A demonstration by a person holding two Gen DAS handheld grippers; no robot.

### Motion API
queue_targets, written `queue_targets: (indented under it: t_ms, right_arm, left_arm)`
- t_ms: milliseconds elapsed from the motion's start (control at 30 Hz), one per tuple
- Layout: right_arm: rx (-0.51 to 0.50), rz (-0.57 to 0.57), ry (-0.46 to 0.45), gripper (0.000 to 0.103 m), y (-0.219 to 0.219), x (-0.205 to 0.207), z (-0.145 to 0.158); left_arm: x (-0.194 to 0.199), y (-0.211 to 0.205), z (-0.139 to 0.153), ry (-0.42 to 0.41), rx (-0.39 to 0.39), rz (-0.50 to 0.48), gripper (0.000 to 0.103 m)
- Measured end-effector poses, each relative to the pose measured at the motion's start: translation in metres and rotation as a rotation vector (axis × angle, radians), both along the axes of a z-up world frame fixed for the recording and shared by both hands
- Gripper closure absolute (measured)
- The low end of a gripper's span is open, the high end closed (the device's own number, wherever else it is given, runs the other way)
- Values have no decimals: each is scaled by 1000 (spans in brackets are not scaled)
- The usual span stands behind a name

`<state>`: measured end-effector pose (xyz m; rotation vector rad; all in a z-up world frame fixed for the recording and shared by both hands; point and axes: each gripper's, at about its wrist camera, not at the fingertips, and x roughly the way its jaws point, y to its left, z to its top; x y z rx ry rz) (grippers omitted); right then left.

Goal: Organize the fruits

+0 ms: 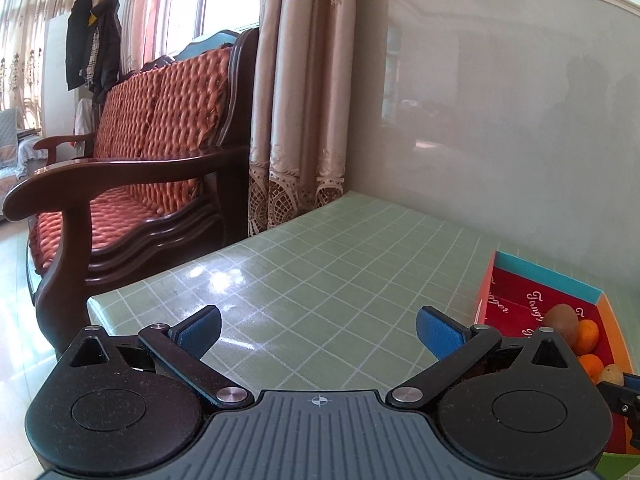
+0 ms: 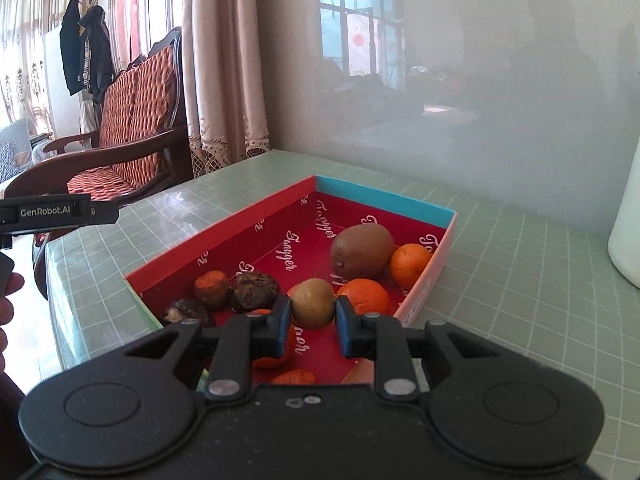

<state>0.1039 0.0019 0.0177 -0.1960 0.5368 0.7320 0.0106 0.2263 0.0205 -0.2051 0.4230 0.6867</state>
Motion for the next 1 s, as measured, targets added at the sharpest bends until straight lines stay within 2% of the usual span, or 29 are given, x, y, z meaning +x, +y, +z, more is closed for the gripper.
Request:
queue_targets:
  t_ms: [200,300,633,700,800,833,867,1000]
  right_arm:
    - [-43,-13,-17,80,4,-2,-1]
    - [-62,-23,-9,75,4,0,-5]
    - [4,-42,-5,70,-8,0,4]
    - [21,-52,-2,63,-10,1,6]
    - [45,-60,-3,43,-14,0,9]
    - [48,-64,-10,32,-15,-1,10]
    - [47,-72,-21,26,-15,-3,11]
    - [44,-96,-53,18,-18,-8,15]
  left_arm:
    - [5,-9,1,13,9,-21,0]
    - [7,-13,1,17,16,-31,0]
    - [12,-28,3,31,43,-65,0]
    - [13,-30,3,34,45,-68,0]
    - [14,-33,3,40,44,-76,0]
    - [15,-33,3,43,45,-80,0]
    - [15,-35,3,45,46,-84,0]
    - [17,-45,4,50,66,-105,0]
